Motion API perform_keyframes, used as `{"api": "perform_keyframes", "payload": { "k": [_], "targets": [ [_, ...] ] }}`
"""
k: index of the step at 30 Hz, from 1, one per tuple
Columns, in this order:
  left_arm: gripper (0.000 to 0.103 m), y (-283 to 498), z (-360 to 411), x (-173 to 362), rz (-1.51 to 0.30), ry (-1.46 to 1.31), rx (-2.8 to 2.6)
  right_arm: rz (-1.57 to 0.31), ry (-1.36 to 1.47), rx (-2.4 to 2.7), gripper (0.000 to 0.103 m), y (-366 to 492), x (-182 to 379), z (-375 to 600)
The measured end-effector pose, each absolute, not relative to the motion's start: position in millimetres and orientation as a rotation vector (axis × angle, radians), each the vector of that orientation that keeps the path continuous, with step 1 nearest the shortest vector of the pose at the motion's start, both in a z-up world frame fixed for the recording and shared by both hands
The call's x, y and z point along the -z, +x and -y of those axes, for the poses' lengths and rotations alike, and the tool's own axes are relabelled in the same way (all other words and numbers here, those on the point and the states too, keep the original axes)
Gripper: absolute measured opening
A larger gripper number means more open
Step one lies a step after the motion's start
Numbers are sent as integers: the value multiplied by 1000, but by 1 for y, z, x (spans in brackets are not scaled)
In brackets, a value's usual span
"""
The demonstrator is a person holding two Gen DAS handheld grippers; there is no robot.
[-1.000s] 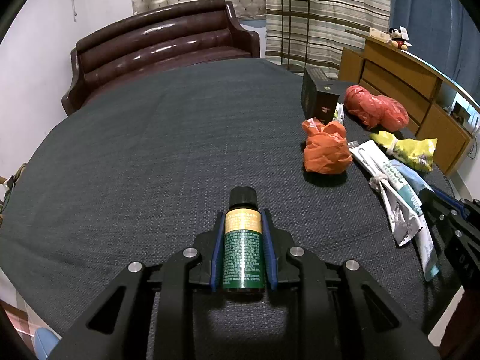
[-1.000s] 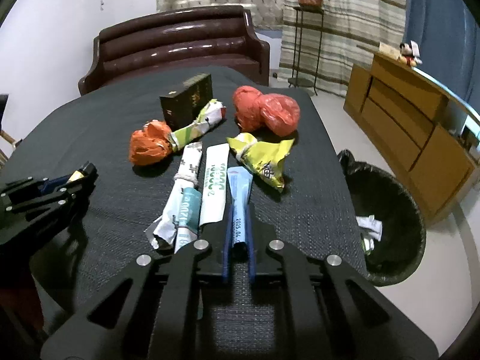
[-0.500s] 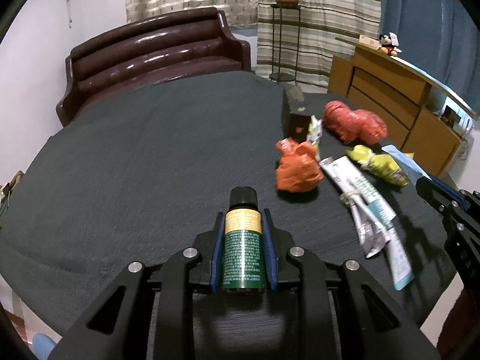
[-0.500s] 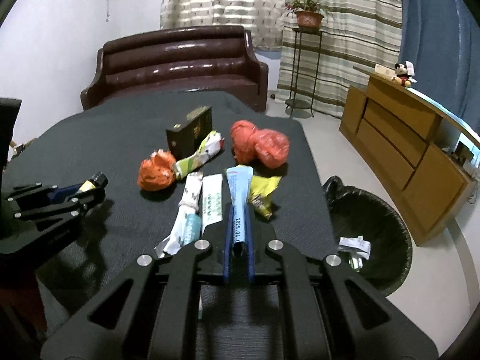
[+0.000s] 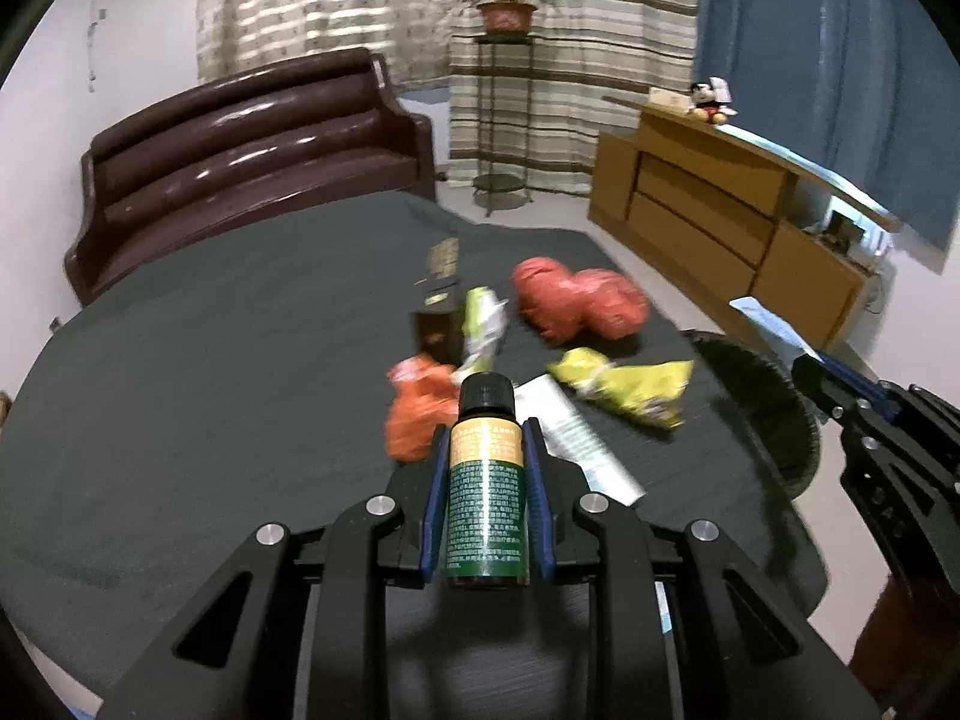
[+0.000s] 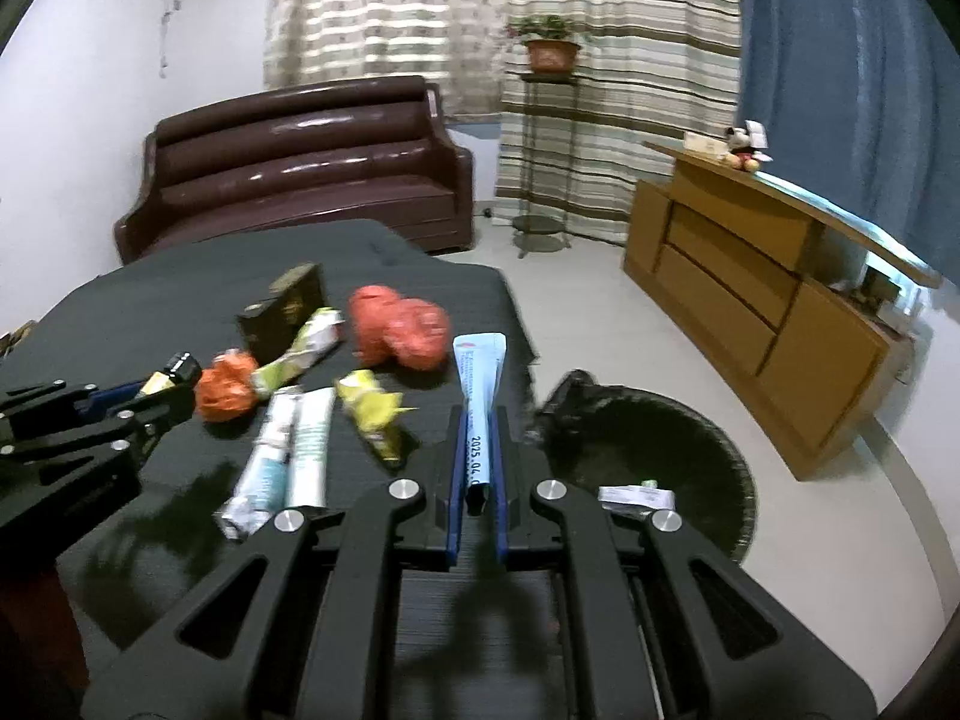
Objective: Collect trash
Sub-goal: 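Carry the spray can and blue tube over the bin and release both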
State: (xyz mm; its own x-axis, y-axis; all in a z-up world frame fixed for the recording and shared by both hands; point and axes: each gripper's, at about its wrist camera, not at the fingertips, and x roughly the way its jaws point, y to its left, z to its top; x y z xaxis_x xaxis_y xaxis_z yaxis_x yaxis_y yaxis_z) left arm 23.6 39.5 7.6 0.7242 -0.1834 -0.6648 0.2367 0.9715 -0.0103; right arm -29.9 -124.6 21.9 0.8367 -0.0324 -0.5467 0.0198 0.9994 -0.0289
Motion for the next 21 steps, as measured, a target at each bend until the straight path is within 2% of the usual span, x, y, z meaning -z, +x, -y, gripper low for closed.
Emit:
{"api": "perform_keyframes", "payload": {
  "k": [21],
  "targets": [
    [24, 43, 82, -8, -669, 155, 398, -575, 61, 229, 8, -23, -11, 226]
  ]
}}
